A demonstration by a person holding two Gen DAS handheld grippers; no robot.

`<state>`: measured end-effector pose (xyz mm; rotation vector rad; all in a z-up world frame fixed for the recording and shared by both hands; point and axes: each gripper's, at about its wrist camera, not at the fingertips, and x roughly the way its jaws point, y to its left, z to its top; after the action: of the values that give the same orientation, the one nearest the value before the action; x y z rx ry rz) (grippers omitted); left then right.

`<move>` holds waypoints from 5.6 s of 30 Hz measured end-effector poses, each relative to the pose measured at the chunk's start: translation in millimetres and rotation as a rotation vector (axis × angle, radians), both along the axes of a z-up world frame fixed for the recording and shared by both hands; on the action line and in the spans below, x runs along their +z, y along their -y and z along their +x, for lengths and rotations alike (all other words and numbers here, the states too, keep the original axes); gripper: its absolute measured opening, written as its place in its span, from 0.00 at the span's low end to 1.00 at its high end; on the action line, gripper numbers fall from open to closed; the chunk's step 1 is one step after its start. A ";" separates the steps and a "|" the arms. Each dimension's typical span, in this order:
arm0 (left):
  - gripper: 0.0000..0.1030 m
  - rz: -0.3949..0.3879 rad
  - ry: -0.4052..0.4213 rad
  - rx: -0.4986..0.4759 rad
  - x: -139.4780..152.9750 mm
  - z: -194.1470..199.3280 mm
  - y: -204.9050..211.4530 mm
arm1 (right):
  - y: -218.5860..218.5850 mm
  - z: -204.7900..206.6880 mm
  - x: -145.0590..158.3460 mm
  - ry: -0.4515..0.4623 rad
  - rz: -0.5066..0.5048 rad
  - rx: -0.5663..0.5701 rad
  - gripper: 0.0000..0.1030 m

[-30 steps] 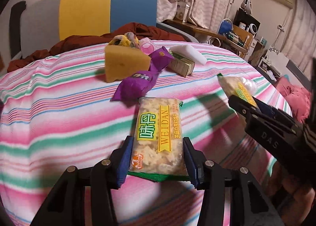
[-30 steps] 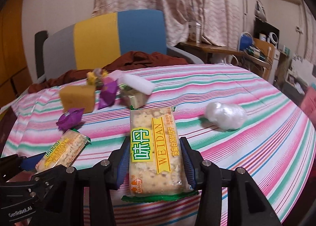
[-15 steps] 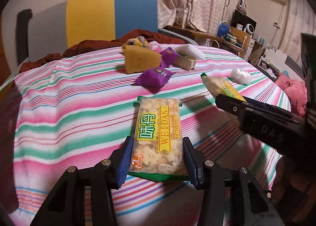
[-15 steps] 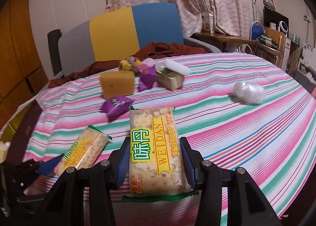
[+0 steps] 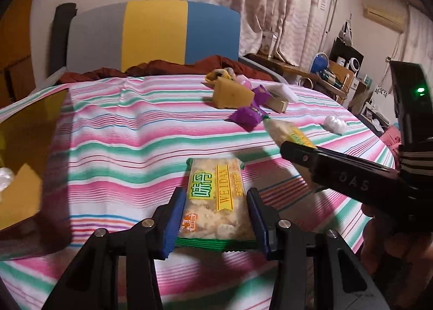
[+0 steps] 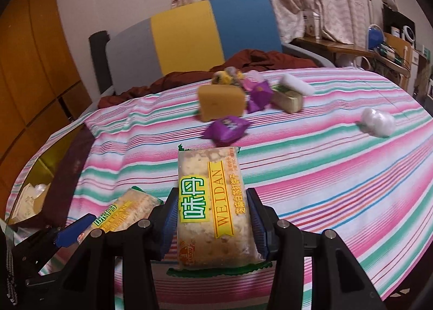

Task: Organize objects
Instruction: 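Grasp a WEIDAN biscuit pack with each gripper and lift, then carry both biscuit packs to the gold tray and open both grippers, then move both tools back from the gold tray toward the item pile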

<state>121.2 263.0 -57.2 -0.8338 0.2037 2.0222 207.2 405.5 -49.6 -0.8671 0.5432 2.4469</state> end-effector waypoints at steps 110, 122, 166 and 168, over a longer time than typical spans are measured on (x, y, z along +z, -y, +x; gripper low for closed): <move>0.95 0.042 0.133 0.679 30.5 -130.3 211.3 | 149.5 -231.5 41.3 0.040 -0.001 0.426 0.50; 0.97 0.039 0.135 0.549 42.7 -103.7 167.7 | 83.2 -153.3 30.4 0.033 -0.028 0.255 0.50; 1.00 -0.165 0.036 0.045 23.7 -8.4 -38.5 | -256.7 59.9 -28.8 0.039 -0.037 -0.551 0.40; 1.00 -0.165 0.005 0.041 25.1 -9.9 -53.2 | -248.1 55.3 -22.3 0.020 0.005 -0.513 0.40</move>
<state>111.3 316.3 -32.1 -0.9521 0.3569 2.0621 262.4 653.6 -71.9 -0.6503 0.6586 1.9695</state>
